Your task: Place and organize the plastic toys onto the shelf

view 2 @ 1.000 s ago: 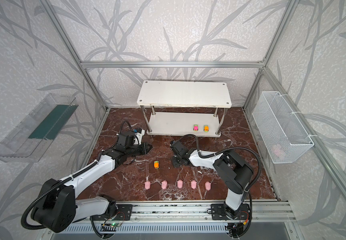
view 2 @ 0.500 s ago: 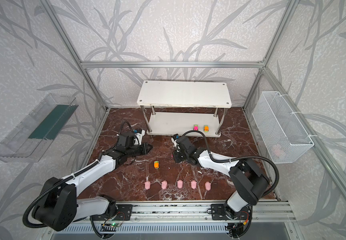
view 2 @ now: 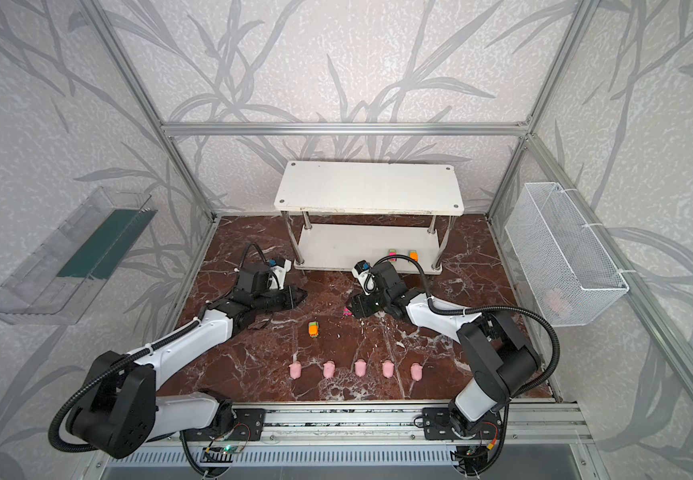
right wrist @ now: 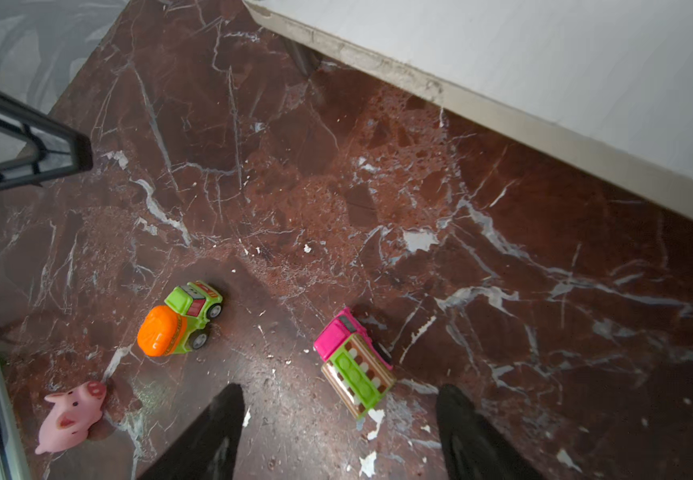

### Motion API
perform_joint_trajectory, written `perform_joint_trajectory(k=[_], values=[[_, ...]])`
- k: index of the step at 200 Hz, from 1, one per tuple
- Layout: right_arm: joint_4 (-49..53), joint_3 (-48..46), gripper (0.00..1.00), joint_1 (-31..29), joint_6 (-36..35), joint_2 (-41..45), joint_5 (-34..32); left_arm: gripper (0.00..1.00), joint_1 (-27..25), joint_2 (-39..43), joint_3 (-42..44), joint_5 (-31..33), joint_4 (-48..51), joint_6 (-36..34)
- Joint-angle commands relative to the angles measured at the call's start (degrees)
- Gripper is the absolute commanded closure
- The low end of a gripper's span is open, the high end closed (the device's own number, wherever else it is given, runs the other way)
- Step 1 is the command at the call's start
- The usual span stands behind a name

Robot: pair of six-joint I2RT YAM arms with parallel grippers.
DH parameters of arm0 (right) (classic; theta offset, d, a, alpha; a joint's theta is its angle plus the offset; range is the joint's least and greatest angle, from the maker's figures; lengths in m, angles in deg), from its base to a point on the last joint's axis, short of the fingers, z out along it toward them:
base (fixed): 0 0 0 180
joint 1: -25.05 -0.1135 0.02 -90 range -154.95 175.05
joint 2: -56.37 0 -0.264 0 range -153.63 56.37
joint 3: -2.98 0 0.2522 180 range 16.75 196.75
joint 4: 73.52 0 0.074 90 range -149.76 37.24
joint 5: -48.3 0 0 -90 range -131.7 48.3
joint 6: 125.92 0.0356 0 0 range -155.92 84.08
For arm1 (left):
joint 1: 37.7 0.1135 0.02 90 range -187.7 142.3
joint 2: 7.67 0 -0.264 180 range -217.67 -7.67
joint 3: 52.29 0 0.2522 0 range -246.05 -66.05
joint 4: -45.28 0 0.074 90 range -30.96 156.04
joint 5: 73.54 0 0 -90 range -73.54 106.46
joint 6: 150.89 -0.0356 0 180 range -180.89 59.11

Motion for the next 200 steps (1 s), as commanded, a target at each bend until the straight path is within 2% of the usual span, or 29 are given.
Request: perform_joint_trajectory(k=[1,70,113,200], values=[[-3.15,-0.56,0.26,0.01,-1.38,-1.35,2.76,1.00,0.33,-0.19,0.65,-0.92,-1.04,0.54],[-5.19,0.05,0.26,-0.21,-0.47,-7.40,5.73,1.00,0.28,-0.60,0.79,-1.45,-1.00,0.65],[-5.02,-1.65,0.27,-0.87,0.43,-5.91,6.12,1.00,0.28,-1.08,0.76,-1.88,-1.23,0.74],[-5.14,-4.08,0.28,-6.33,4.39,-1.85,5.91,1.00,0.28,-1.72,0.93,-2.49,-1.77,1.26]])
